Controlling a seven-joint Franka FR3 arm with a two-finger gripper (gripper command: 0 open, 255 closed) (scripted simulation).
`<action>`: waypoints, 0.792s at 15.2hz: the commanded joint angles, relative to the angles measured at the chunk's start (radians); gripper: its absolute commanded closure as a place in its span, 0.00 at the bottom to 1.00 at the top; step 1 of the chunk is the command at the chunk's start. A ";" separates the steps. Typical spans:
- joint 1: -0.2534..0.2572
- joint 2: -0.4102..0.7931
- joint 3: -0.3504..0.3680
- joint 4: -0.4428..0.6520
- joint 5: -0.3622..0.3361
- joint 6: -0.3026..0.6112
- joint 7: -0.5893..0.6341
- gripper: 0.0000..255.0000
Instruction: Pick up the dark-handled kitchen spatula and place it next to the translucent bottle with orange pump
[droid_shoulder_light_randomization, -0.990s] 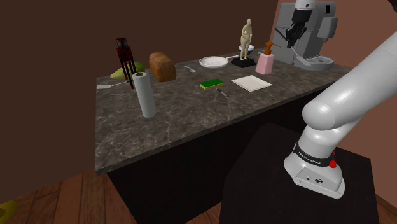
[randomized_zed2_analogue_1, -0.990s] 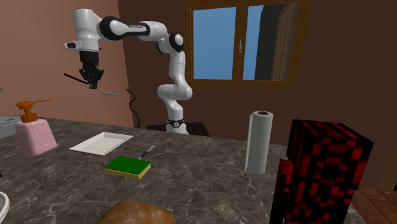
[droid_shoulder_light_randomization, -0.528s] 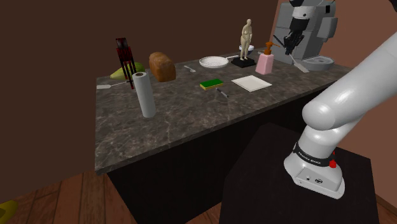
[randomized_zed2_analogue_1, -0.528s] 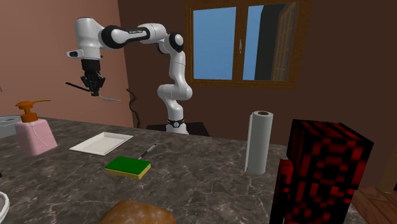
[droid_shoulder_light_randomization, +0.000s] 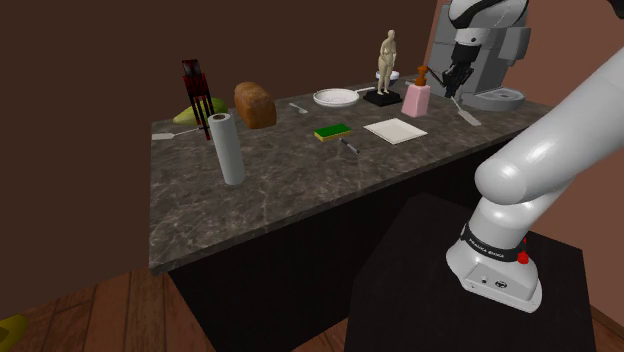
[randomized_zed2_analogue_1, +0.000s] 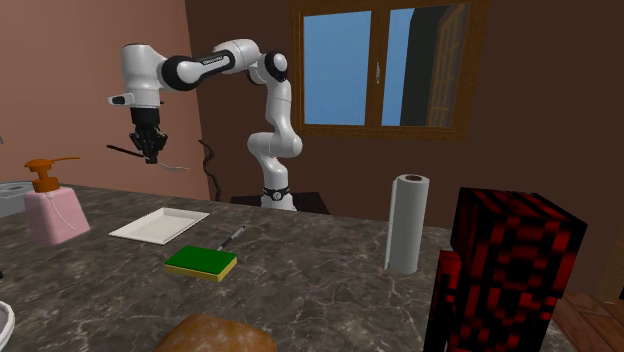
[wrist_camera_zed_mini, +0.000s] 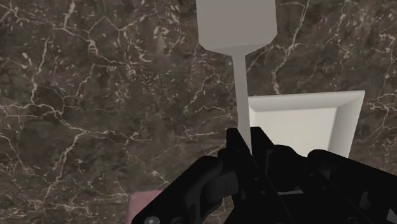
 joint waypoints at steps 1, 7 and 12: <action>0.000 0.007 -0.005 -0.023 0.001 0.030 -0.002 1.00; 0.000 0.031 -0.018 -0.085 0.004 0.114 -0.010 1.00; 0.002 0.058 -0.031 -0.130 0.012 0.185 -0.019 1.00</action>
